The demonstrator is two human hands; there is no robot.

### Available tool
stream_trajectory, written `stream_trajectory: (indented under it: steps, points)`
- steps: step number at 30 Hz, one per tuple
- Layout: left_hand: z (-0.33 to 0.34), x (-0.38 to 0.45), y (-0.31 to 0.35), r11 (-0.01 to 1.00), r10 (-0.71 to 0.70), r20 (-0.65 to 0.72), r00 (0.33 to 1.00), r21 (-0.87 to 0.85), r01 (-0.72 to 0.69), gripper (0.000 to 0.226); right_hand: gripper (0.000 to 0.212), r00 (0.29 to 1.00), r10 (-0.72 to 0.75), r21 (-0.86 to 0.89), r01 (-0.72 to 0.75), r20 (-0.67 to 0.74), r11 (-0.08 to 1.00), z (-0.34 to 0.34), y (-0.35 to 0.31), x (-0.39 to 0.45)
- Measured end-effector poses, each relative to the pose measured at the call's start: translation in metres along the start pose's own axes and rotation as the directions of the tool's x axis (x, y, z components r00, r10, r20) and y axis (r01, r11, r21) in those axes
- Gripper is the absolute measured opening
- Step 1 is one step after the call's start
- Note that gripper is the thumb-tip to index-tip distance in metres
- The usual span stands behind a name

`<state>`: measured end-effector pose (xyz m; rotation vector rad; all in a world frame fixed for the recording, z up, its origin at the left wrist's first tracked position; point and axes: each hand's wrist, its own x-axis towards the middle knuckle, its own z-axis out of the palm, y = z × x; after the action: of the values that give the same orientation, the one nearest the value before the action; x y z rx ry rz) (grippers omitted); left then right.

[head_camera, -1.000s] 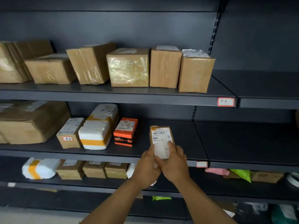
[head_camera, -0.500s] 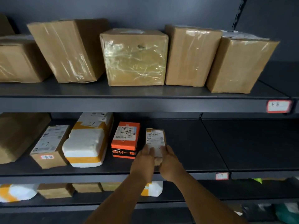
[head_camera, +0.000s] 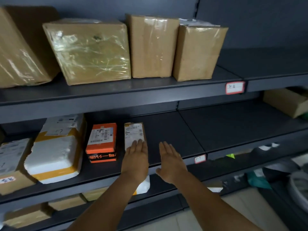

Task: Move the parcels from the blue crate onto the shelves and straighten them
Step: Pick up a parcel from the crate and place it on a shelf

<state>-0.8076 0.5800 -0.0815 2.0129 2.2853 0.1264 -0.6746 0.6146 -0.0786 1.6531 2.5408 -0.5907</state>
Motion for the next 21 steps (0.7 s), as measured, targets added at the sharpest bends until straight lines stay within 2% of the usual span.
stream_trajectory:
  steps: [5, 14, 21]
  points:
    - [-0.001, -0.029, 0.054, 0.994, 0.094, 0.003, 0.996, -0.065, -0.093, 0.076, 0.095, 0.996, 0.051, -0.014, -0.052, -0.070, 0.999, -0.007, 0.034, -0.058]
    - [0.001, -0.121, 0.171, 0.958, 0.273, 0.035, 0.961, -0.098, -0.269, 0.080, 0.093, 0.947, 0.257, 0.055, -0.251, -0.191, 0.966, -0.007, 0.115, -0.211]
    - [0.000, -0.238, 0.278, 0.885, 0.460, 0.030, 0.887, -0.095, -0.456, 0.078, 0.091, 0.849, 0.464, 0.150, -0.440, -0.252, 0.886, 0.010, 0.174, -0.378]
